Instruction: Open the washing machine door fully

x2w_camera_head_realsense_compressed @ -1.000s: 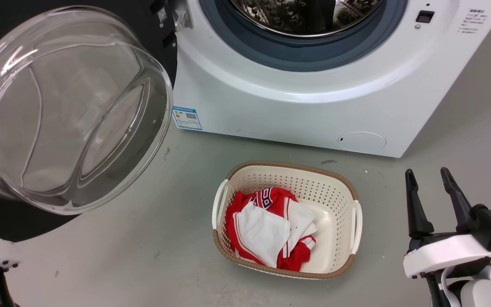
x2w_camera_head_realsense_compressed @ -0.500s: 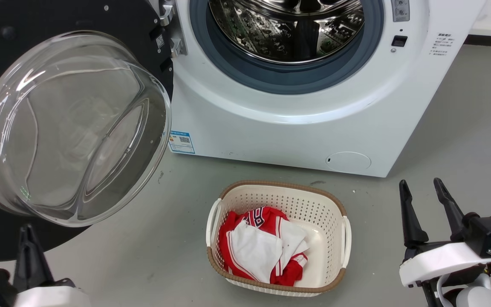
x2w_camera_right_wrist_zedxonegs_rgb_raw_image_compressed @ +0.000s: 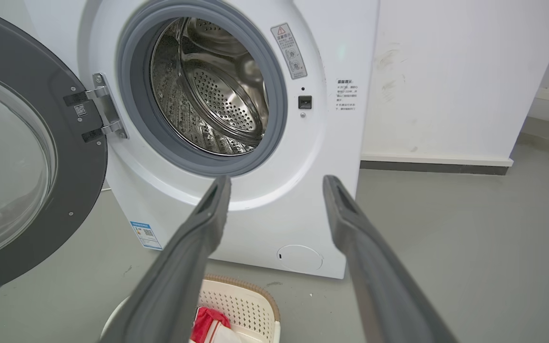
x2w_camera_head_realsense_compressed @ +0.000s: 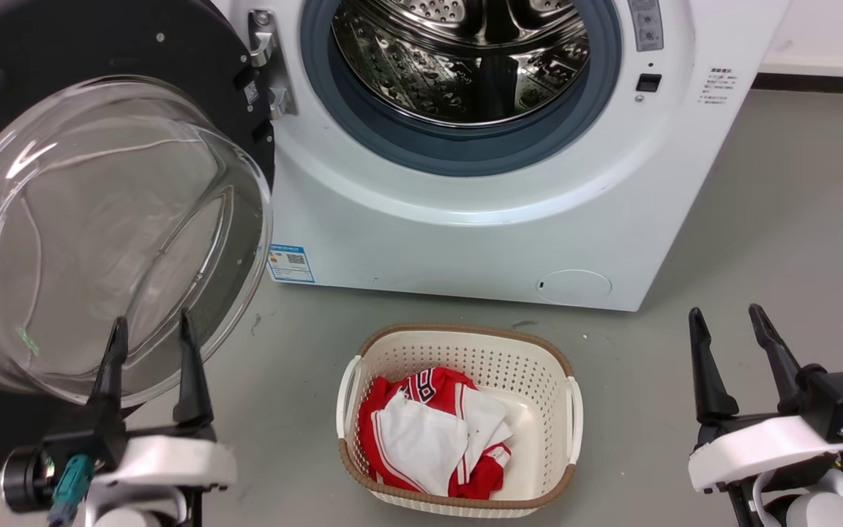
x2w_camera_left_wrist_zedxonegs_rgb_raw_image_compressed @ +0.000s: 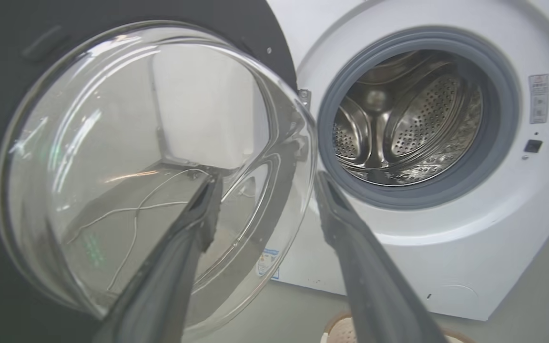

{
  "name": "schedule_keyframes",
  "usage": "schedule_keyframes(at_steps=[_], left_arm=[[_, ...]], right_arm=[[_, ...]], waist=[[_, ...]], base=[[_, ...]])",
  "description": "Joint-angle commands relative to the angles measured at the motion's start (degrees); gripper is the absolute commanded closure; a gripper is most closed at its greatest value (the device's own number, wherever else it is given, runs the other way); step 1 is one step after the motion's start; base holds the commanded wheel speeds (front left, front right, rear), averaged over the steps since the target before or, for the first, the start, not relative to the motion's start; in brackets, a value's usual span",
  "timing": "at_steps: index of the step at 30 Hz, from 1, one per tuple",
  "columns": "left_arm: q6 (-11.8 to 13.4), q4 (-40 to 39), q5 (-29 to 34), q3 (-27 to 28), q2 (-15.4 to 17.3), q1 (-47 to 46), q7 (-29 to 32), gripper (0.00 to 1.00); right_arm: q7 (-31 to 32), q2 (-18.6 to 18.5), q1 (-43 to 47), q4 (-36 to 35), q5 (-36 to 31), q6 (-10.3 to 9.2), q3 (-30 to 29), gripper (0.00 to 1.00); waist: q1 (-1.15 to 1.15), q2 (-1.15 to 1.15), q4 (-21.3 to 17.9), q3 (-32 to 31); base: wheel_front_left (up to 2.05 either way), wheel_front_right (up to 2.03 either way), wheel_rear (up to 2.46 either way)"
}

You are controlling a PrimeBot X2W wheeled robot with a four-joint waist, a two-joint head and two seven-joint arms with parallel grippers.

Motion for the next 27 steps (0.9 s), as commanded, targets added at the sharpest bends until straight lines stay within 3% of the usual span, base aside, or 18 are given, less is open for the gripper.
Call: schedule_keyframes(at_steps=[1,11,27], left_arm=[[-0.5,0.6,0.7,-0.7,0.1,-2.2,-0.2,0.00],[-3.2,4.3,2.0,-2.8,-1.3,-8.0,-0.1,0.00],[-4.4,2.8,6.3,-1.3,-5.0,-4.9,-0.1,0.00]], right_arm=[[0.1,0.0,-0.6,-0.4,-0.3,-0.04,0.0,0.00],[0.6,0.0,-1.7,-2.3,-1.9,-0.04,-0.4,0.00],[1.1,0.0,1.1,-2.8,-0.7,-0.04,1.4,0.00]], waist=[[0.00,0.00,-0.7,0.2],[0.00,0.00,-4.2,0.4],[0.00,0.00,-5.9,-0.4]], base=[[0.00,0.00,0.00],[0.00,0.00,0.00],[0.00,0.00,0.00]])
